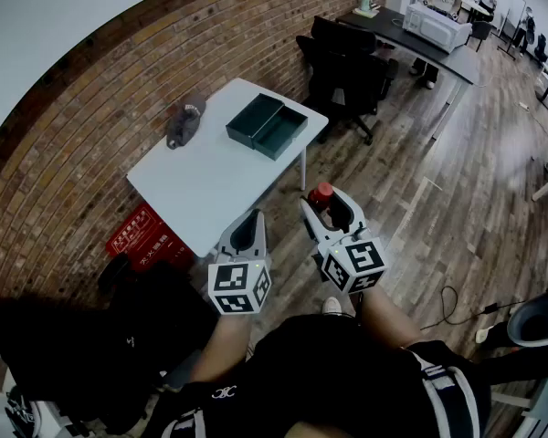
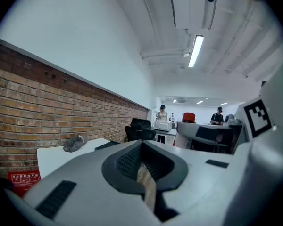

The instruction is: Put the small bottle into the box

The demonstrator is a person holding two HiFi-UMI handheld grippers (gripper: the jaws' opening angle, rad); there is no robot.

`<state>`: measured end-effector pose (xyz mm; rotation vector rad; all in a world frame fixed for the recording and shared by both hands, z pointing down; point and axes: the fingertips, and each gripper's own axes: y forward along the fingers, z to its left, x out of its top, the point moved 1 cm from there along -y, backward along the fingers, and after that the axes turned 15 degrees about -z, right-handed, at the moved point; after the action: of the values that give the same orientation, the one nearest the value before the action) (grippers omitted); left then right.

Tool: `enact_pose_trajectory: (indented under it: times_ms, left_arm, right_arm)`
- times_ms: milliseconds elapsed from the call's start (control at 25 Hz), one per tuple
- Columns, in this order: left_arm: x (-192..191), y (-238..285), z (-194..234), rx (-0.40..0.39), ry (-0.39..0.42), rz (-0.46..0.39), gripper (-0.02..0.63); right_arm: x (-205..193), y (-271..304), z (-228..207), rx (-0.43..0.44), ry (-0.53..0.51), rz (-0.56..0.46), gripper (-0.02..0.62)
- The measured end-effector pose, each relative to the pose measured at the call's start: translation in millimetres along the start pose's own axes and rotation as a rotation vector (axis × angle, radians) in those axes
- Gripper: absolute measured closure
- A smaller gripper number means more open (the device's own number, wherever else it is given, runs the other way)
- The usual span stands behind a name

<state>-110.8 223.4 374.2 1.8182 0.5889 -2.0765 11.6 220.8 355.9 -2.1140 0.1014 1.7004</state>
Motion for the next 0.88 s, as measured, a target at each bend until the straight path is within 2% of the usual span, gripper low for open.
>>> enact_pose_trajectory:
  times_ms: [560, 880]
  left_arm:
    - [-8, 30, -15, 0.018, 0.013, 0.014, 0.594]
    - [-13, 65, -36, 0.034, 0.016, 0.022, 0.594]
  right_arm:
    - [-7, 13, -30, 0.024, 0.04, 0.007, 0.376]
    - [1, 23, -60, 0.075, 0.029, 0.013, 0.376]
